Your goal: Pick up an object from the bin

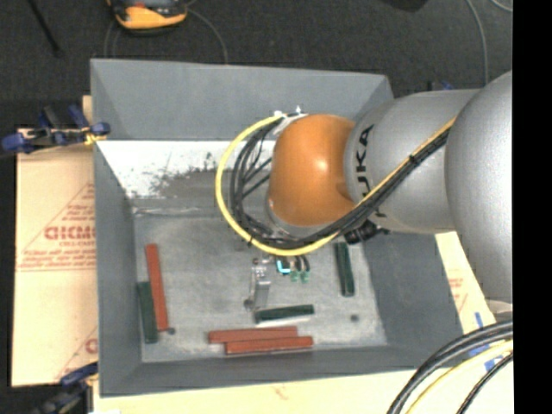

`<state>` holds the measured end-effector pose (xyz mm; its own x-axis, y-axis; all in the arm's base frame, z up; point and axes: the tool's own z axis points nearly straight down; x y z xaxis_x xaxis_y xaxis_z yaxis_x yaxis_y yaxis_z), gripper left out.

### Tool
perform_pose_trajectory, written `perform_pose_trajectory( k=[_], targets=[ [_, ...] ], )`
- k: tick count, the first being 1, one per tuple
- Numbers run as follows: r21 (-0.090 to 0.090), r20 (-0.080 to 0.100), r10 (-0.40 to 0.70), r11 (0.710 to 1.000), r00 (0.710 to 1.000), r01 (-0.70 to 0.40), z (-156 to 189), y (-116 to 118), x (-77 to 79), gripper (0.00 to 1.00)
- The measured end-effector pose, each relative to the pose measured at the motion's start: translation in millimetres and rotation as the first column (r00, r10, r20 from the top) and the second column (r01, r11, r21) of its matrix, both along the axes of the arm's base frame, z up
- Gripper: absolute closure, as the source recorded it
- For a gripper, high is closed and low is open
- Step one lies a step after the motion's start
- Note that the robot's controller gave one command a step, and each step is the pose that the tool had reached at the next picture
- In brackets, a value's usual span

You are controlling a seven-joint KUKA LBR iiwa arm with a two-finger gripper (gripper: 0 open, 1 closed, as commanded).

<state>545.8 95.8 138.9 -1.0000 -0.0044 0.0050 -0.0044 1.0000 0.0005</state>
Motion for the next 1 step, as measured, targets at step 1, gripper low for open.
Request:
perform_pose_trajectory(
  k=[1],
  targets=[
    [0.001, 0.008, -0.002, 1.0, 1.0, 0.002, 4.3, -0.3, 2.0, 0.0]
  ],
)
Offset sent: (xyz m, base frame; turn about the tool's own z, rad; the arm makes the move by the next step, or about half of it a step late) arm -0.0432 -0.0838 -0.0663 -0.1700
